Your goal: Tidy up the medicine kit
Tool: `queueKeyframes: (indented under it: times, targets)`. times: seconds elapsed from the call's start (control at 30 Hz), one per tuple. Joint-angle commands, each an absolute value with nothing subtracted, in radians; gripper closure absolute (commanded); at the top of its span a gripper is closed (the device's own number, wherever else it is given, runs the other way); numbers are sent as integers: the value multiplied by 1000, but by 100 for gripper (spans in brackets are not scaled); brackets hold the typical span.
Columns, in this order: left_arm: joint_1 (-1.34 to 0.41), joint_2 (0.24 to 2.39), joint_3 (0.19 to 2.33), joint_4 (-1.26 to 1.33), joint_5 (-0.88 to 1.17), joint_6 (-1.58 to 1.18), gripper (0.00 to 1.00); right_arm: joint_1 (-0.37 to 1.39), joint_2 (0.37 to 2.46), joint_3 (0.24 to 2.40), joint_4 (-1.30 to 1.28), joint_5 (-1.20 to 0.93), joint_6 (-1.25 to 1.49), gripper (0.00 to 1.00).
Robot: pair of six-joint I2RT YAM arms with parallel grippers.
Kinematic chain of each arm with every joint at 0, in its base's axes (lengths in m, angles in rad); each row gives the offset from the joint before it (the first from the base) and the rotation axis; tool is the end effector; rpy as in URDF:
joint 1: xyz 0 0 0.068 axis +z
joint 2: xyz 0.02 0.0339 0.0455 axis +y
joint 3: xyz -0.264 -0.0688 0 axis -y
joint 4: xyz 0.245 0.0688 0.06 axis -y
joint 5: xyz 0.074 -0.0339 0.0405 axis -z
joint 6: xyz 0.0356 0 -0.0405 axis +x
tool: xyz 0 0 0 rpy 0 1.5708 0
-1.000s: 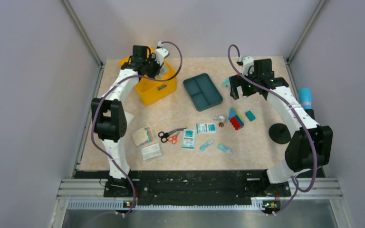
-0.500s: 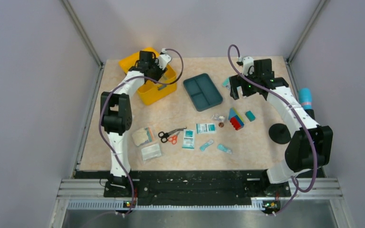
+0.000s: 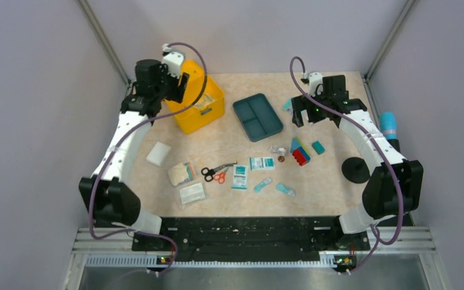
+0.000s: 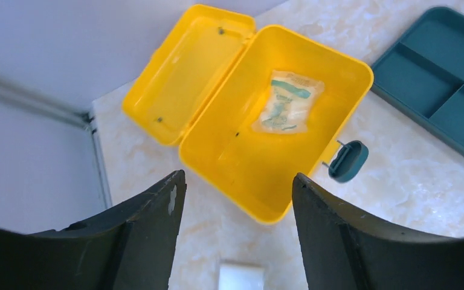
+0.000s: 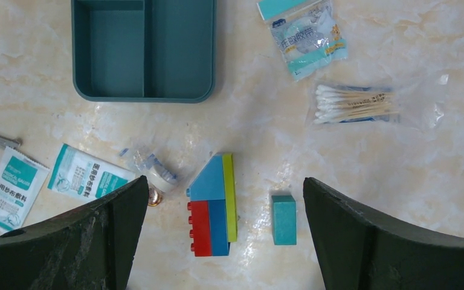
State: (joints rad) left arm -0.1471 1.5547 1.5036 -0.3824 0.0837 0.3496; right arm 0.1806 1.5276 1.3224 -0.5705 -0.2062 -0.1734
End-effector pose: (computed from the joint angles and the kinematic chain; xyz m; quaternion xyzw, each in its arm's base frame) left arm 0.3585 -0.0561 0.3789 0.2288 0.8105 0.0193 0.5388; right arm 0.3316 0.0680 0.3099 -0.2007 0.8958 0.0963 0.3848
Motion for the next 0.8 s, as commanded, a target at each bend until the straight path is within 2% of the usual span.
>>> queueKeyframes:
  times: [0.0, 0.1, 0.27, 0.4, 0.53, 0.7, 0.77]
  targets:
    - [-78, 1480, 1441, -619, 18, 138, 31, 191, 1498, 1332, -561, -253, -151, 4]
    - [-14, 1451, 1345, -718, 35, 155, 34, 191, 1508, 1341, -555, -298, -138, 4]
    - [124, 1442, 1184, -640, 74, 343, 34, 191, 1522, 1340, -544, -295, -129, 4]
    - [235, 1577, 1302, -794, 278, 438, 39, 190, 1520, 1338, -544, -299, -122, 4]
    - [293, 1757, 1412, -873, 313, 456, 44, 191, 1520, 1333, -544, -321, -114, 4]
    - [321, 1896, 1488, -896, 323, 531, 48, 191, 1525, 1337, -552, -321, -114, 4]
    - [332, 1947, 1523, -915, 332, 556, 52, 190, 1518, 1331, -555, -306, -121, 4]
